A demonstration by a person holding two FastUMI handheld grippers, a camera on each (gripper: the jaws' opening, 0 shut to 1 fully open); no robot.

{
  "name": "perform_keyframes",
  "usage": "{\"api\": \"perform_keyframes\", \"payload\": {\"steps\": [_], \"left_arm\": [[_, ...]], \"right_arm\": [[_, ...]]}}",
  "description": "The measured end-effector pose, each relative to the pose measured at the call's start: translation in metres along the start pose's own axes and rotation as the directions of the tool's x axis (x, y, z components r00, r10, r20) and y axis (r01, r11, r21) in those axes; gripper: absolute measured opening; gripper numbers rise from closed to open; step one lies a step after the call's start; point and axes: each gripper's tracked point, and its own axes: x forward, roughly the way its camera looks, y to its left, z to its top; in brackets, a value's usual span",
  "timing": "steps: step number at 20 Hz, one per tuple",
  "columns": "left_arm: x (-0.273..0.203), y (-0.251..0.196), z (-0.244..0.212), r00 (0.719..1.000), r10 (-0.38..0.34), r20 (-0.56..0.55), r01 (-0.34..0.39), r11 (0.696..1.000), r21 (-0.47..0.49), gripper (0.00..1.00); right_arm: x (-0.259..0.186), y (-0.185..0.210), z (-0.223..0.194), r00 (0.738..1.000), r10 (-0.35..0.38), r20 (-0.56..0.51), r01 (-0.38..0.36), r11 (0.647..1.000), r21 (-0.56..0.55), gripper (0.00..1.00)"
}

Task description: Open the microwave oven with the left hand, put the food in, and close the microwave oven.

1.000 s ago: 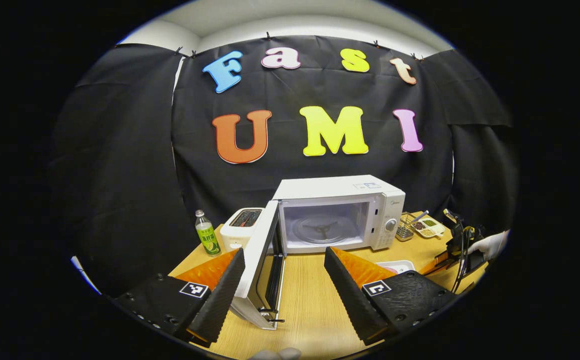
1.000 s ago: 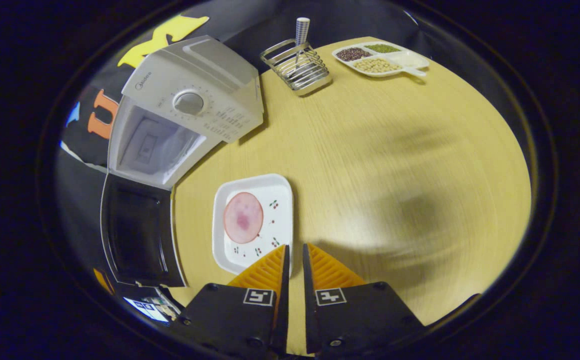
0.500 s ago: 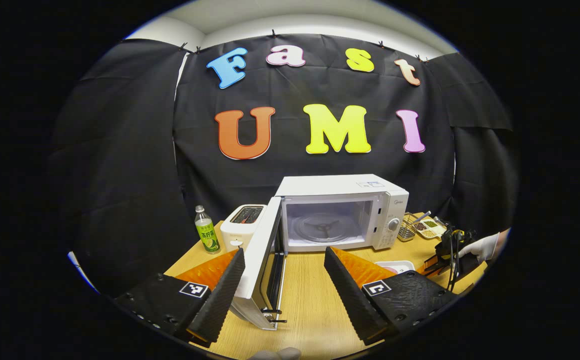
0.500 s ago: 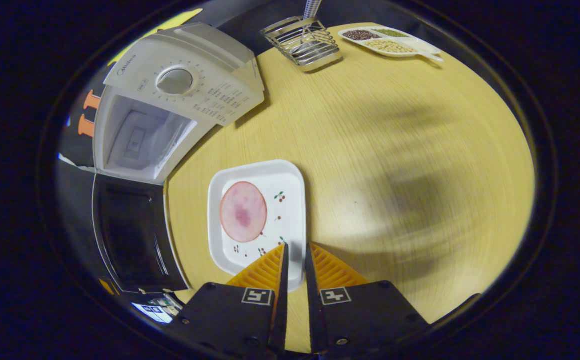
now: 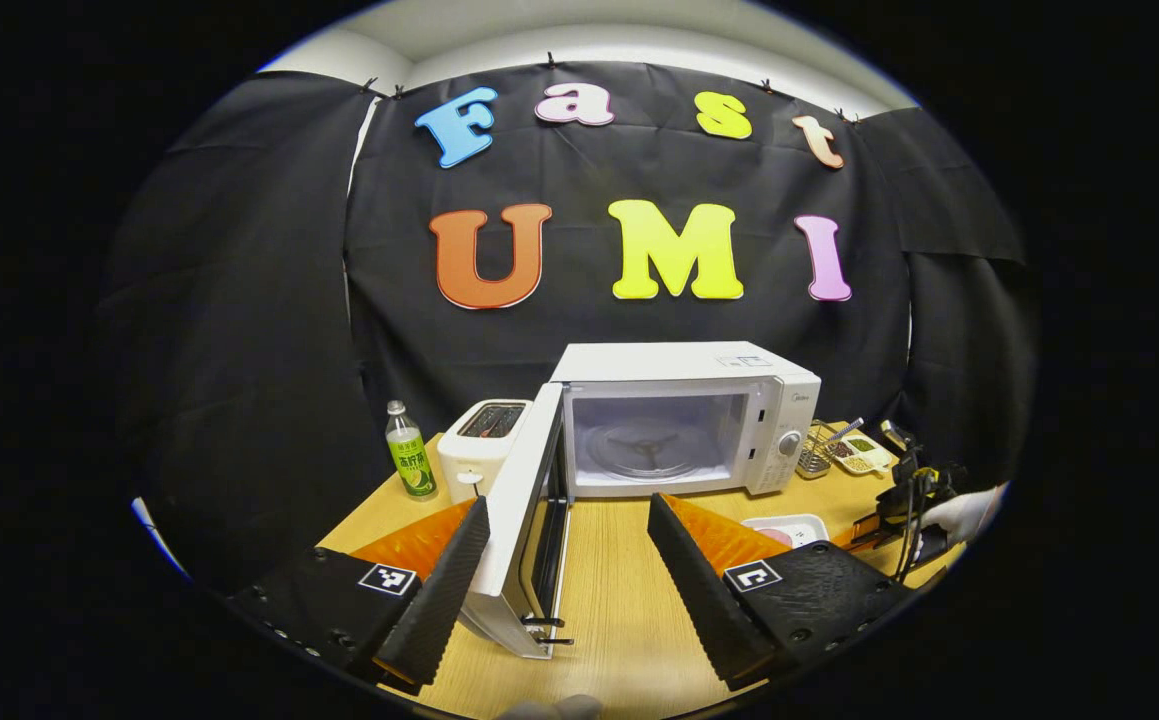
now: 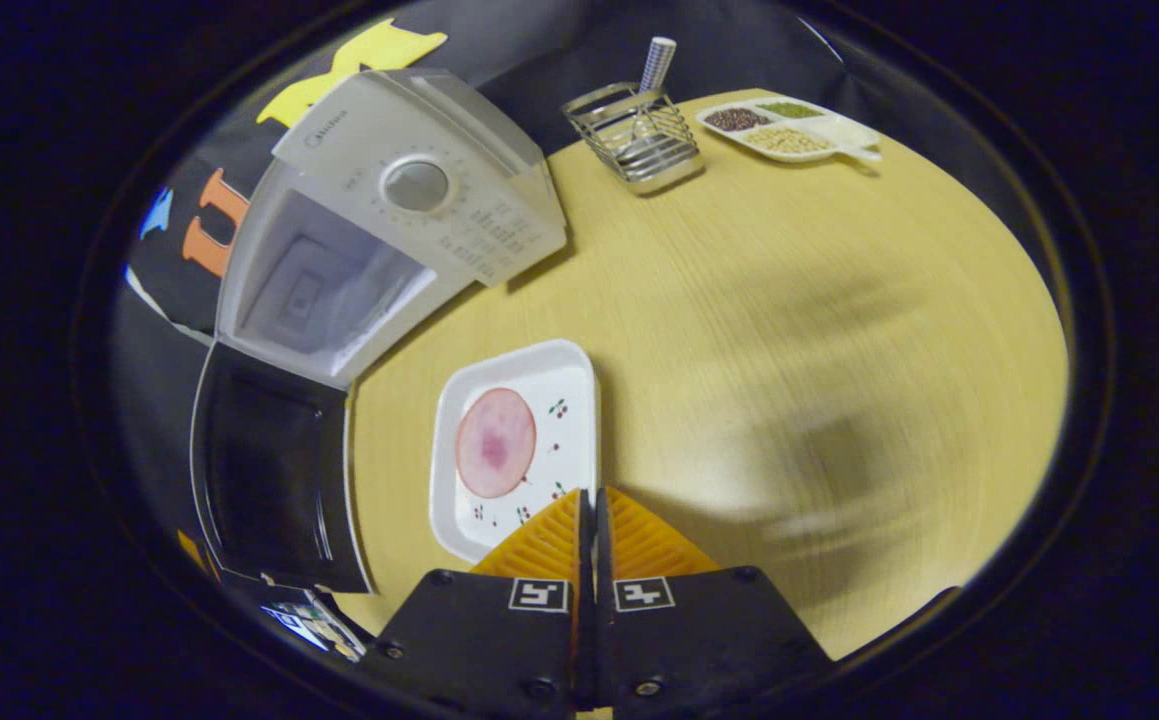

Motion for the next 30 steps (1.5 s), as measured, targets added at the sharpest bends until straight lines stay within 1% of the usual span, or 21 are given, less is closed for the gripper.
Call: {"api": "perform_keyframes", "payload": {"steps": [1,2,5,7,9,10,11,12,14,15,16,17,19,21,24,25,26,27,28,29,30], "left_arm": [[0.0,0.001,-0.001,1.0,0.001,-0.006,-0.001,1.0,0.003,0.96],[0.0,0.001,-0.002,1.0,0.002,-0.012,-0.002,1.0,0.01,0.96],[0.0,0.005,0.0,1.0,0.015,-0.015,-0.015,1.0,0.023,0.96],[-0.001,0.004,0.007,1.0,0.019,-0.004,-0.019,1.0,0.022,0.96],[-0.004,0.005,0.018,0.999,0.032,0.025,-0.033,0.999,0.04,0.96],[-0.004,0.006,0.022,0.998,0.041,0.038,-0.043,0.998,0.052,0.96],[-0.006,0.005,0.027,0.998,0.041,0.052,-0.044,0.997,0.061,0.96],[-0.006,0.003,0.03,0.997,0.037,0.061,-0.041,0.997,0.064,0.96],[-0.006,-0.001,0.034,0.997,0.023,0.074,-0.028,0.997,0.065,0.96],[-0.007,-0.002,0.034,0.997,0.02,0.079,-0.026,0.997,0.072,0.96],[-0.007,-0.004,0.036,0.996,0.015,0.086,-0.022,0.996,0.083,0.96],[-0.006,-0.005,0.038,0.996,0.01,0.093,-0.019,0.995,0.093,0.96],[-0.006,-0.007,0.038,0.995,-0.008,0.104,-0.004,0.993,0.12,0.96],[-0.005,-0.006,0.032,0.995,-0.021,0.1,0.008,0.991,0.134,0.95],[-0.001,0.0,0.023,0.996,-0.025,0.083,0.013,0.99,0.14,0.95],[-0.001,0.003,0.021,0.996,-0.026,0.08,0.014,0.99,0.142,0.96],[0.001,0.005,0.02,0.997,-0.024,0.078,0.013,0.99,0.144,0.96],[0.003,0.007,0.02,0.997,-0.022,0.077,0.011,0.989,0.148,0.96],[0.007,0.01,0.019,0.997,-0.019,0.073,0.008,0.989,0.15,0.96],[0.01,0.012,0.019,0.997,-0.018,0.072,0.007,0.988,0.154,0.96],[0.012,0.014,0.019,0.998,-0.015,0.068,0.004,0.987,0.158,0.96]], "right_arm": [[0.0,0.003,0.003,0.999,0.018,0.034,-0.018,1.0,0.0,0.04],[0.0,0.004,0.001,0.999,0.025,0.033,-0.025,1.0,-0.003,0.04],[-0.004,0.019,0.013,0.99,0.089,0.108,-0.096,0.993,0.064,0.04],[-0.01,0.032,0.02,0.981,0.111,0.161,-0.127,0.988,0.092,0.03],[-0.015,0.053,0.034,0.958,0.137,0.253,-0.17,0.979,0.11,0.03],[-0.017,0.066,0.042,0.941,0.153,0.302,-0.198,0.972,0.124,0.04],[-0.018,0.082,0.044,0.926,0.176,0.333,-0.231,0.964,0.133,0.0],[-0.018,0.1,0.048,0.906,0.203,0.372,-0.273,0.951,0.147,0.0],[-0.012,0.127,0.053,0.869,0.23,0.439,-0.337,0.924,0.182,0.0],[-0.006,0.137,0.057,0.852,0.224,0.474,-0.352,0.915,0.2,0.03],[0.0,0.145,0.06,0.834,0.216,0.509,-0.363,0.908,0.21,0.04],[0.008,0.151,0.061,0.823,0.195,0.534,-0.359,0.906,0.223,0.03],[0.02,0.17,0.06,0.797,0.161,0.582,-0.37,0.892,0.26,0.04],[0.034,0.185,0.067,0.777,0.144,0.612,-0.393,0.871,0.294,0.04],[0.062,0.207,0.082,0.774,0.116,0.623,-0.409,0.843,0.35,0.03],[0.07,0.211,0.088,0.766,0.106,0.634,-0.409,0.842,0.353,0.0],[0.08,0.214,0.096,0.758,0.087,0.646,-0.403,0.842,0.359,0.04],[0.089,0.218,0.102,0.754,0.07,0.653,-0.4,0.838,0.372,0.0],[0.097,0.223,0.109,0.756,0.064,0.651,-0.401,0.832,0.384,0.0],[0.104,0.228,0.115,0.75,0.053,0.659,-0.399,0.83,0.389,0.03],[0.112,0.232,0.119,0.751,0.047,0.659,-0.396,0.83,0.392,0.0]]}}
